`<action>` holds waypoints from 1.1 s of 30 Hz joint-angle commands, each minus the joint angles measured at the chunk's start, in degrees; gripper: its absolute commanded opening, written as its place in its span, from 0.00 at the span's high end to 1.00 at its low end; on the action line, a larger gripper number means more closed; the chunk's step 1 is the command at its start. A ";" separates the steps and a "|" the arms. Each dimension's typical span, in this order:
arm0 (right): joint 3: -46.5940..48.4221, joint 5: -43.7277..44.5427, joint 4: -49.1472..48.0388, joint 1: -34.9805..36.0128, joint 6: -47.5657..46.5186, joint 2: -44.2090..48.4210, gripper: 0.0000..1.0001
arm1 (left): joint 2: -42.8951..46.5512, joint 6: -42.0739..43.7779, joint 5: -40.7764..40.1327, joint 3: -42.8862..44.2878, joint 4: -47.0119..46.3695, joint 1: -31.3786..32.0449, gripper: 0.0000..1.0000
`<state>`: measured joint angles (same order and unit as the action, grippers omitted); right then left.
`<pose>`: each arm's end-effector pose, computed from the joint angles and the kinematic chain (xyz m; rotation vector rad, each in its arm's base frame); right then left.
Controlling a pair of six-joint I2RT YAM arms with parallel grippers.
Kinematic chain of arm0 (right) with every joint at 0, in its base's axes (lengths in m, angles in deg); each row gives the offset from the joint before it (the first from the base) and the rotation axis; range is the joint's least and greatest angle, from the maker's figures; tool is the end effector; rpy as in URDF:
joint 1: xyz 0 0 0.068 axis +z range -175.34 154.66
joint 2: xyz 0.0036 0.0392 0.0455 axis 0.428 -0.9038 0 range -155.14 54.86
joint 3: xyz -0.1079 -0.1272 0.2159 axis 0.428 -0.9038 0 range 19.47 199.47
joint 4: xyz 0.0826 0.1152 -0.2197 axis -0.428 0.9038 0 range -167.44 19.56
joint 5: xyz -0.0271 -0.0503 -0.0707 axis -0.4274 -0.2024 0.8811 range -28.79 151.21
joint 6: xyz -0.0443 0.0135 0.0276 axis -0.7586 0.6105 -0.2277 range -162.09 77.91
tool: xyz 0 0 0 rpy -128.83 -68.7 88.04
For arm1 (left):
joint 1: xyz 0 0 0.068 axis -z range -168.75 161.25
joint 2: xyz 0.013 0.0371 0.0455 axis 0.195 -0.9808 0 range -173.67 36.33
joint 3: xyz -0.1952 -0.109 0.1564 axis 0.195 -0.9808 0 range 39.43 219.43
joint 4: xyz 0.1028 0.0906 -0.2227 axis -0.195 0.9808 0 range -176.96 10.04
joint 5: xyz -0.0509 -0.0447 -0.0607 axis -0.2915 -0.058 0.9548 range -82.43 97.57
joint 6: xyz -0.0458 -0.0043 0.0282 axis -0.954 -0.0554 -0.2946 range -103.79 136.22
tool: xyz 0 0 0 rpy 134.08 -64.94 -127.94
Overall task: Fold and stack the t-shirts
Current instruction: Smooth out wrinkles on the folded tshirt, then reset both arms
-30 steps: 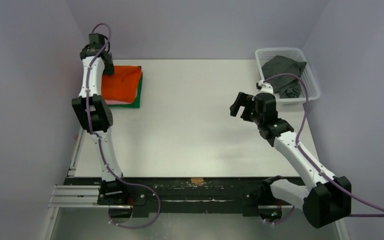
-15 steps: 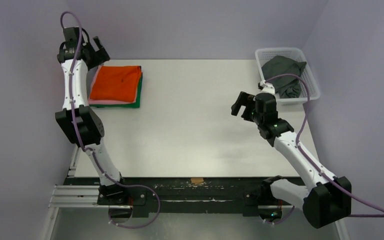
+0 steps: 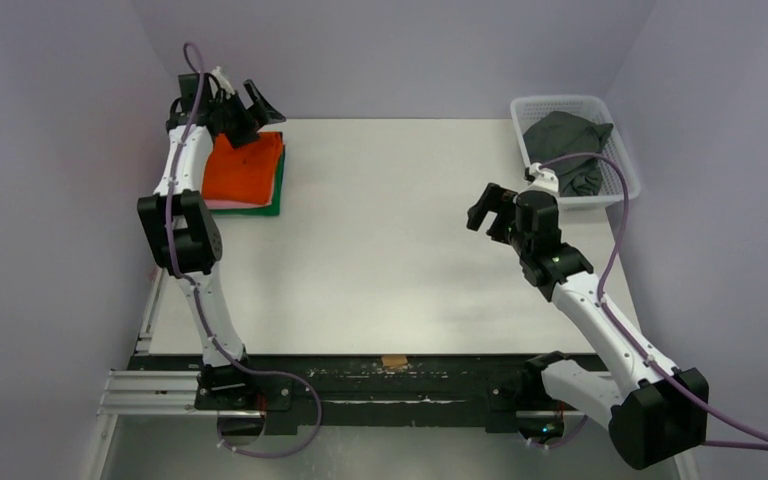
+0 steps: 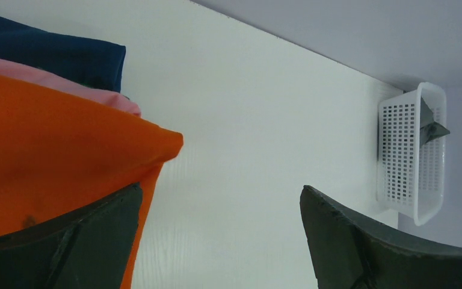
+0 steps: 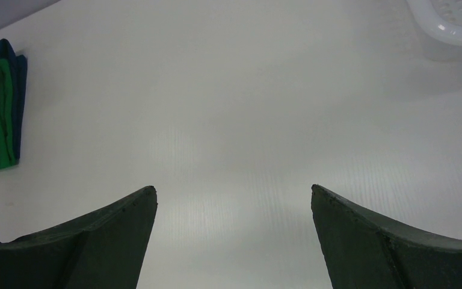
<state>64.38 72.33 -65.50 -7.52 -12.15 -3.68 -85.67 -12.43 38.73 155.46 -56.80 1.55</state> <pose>0.2236 0.0647 0.2923 0.3364 1.9961 0.3355 0.4903 0.0650 0.3101 -0.4244 2.1619 -0.7824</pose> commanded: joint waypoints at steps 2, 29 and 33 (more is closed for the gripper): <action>-0.80 2.06 -3.07 -0.16 0.48 0.11 0.01 | -9.61 -5.11 3.10 5.93 -7.84 -0.15 0.00; -5.04 -0.44 4.04 -0.16 4.44 6.98 0.01 | 23.48 3.39 -24.46 -10.69 10.77 12.33 0.00; -9.42 -0.97 7.96 -0.16 5.78 11.99 0.01 | 41.58 0.32 -30.10 -39.96 4.81 20.55 0.00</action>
<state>58.21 71.95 -61.96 -7.52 -8.59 4.40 -53.78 -11.45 18.18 136.88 -51.76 16.96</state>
